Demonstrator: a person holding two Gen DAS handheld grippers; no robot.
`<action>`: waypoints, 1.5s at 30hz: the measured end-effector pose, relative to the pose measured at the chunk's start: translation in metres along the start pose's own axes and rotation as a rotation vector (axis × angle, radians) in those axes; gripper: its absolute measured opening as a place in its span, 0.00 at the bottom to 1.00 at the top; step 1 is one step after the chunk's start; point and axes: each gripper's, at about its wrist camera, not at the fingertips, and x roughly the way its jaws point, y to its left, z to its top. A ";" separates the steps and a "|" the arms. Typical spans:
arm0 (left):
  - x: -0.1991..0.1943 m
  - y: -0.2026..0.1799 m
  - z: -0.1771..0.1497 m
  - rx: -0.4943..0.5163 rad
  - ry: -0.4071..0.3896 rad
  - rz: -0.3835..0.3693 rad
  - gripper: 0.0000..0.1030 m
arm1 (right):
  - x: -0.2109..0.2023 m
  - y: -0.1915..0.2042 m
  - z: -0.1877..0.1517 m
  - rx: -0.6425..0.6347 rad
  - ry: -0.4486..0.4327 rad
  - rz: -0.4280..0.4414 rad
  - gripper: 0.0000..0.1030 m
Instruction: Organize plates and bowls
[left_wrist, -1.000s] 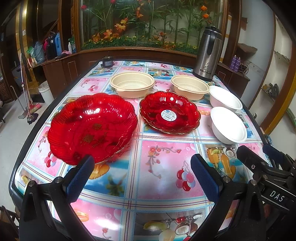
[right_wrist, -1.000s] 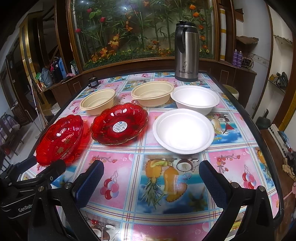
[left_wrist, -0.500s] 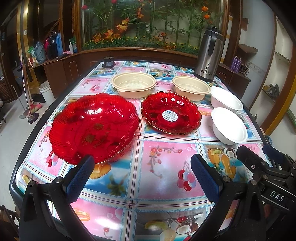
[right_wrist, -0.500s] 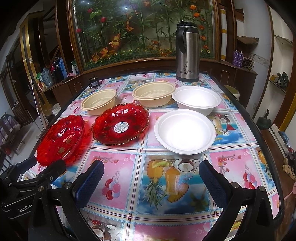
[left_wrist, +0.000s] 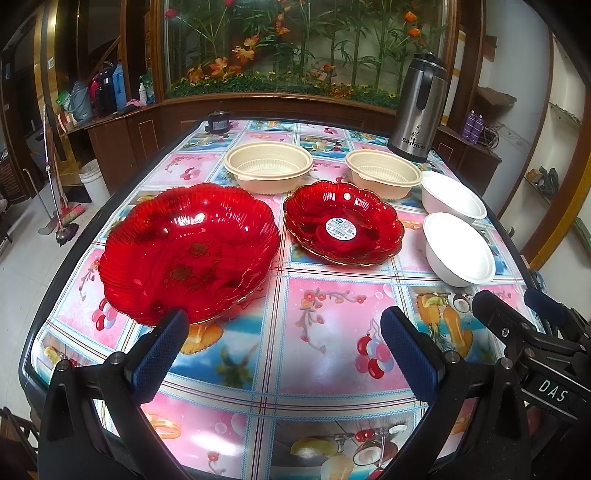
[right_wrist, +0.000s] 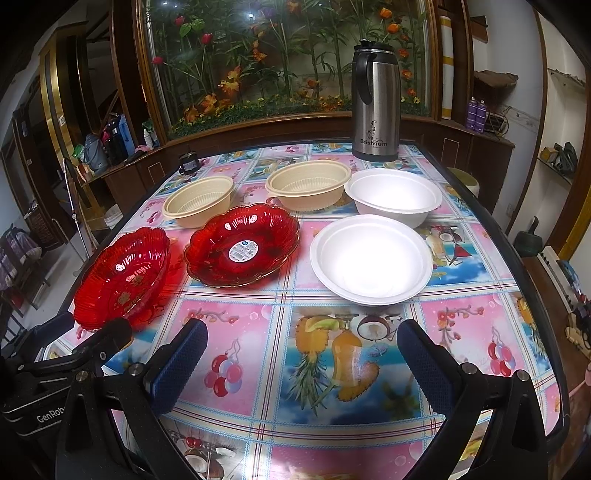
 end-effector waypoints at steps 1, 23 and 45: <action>0.000 0.000 0.000 0.000 0.000 0.000 1.00 | 0.000 0.000 0.000 0.000 0.000 0.000 1.00; 0.041 0.170 0.031 -0.268 0.063 0.162 0.97 | 0.079 0.100 0.031 0.098 0.276 0.541 0.79; 0.058 0.181 0.003 -0.312 0.153 0.209 0.13 | 0.133 0.155 0.013 0.002 0.347 0.396 0.14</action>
